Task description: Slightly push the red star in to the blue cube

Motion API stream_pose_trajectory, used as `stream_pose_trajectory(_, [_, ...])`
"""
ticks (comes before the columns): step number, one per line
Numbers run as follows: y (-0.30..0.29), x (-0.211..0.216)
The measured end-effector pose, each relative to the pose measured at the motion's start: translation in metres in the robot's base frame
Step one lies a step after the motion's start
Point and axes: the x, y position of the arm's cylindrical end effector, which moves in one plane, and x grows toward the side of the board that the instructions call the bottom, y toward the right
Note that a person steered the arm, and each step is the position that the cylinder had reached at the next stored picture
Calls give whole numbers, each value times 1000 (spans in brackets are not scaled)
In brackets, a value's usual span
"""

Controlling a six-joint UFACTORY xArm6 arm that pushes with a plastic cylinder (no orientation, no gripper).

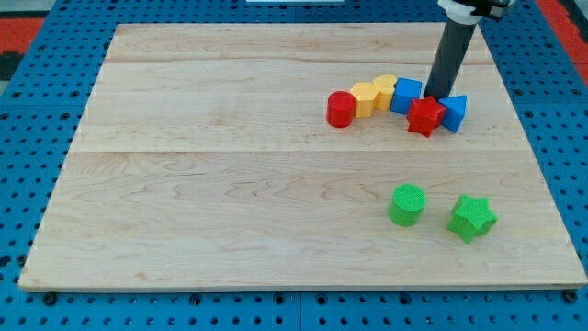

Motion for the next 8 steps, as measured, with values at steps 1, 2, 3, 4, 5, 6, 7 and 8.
stream_pose_trajectory(1, [-1,0])
stream_pose_trajectory(2, [-3,-1])
stream_pose_trajectory(3, [-3,-1])
stream_pose_trajectory(4, [-3,-1])
stream_pose_trajectory(5, [-4,-1])
stream_pose_trajectory(6, [-5,-1])
stream_pose_trajectory(7, [12,-13])
stream_pose_trajectory(8, [53,-38])
